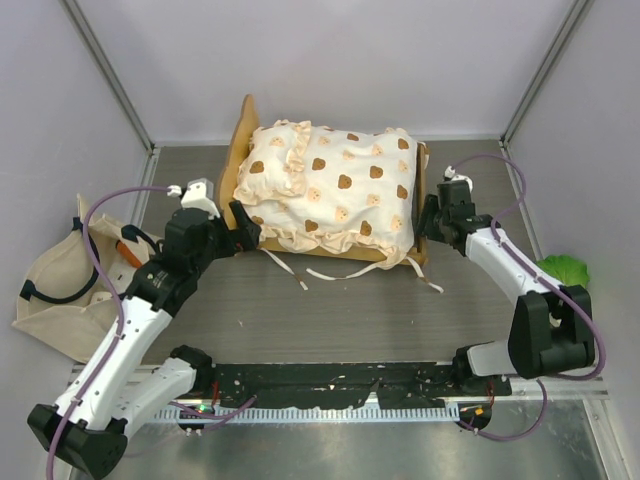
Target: Set up the pet bed
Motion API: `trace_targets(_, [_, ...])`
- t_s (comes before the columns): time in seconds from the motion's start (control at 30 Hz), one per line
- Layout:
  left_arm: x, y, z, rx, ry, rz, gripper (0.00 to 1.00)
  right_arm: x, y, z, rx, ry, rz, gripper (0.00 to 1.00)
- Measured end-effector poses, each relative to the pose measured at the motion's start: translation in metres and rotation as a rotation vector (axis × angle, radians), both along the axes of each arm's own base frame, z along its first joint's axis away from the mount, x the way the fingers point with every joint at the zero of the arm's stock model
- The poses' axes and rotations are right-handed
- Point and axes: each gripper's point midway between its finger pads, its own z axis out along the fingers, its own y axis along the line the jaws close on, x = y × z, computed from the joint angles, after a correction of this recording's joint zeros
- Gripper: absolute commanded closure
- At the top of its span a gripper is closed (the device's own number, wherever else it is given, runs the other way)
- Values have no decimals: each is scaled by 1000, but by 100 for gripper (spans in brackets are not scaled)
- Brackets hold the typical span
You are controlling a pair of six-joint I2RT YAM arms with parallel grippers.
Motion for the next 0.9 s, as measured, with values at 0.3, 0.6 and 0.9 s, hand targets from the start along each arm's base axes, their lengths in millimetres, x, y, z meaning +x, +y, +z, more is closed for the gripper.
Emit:
trace_targets(0.3, [8,5,-15,46,11,27,0,9,-3,-19,-119,16,90,62])
trace_targets(0.6, [9,1,-29,58,-2,-10,0,29,-24,-21,-210,-19,97,66])
trace_targets(0.9, [10,-1,-18,53,-50,-32,0,30,-41,-17,-205,-12,68,37])
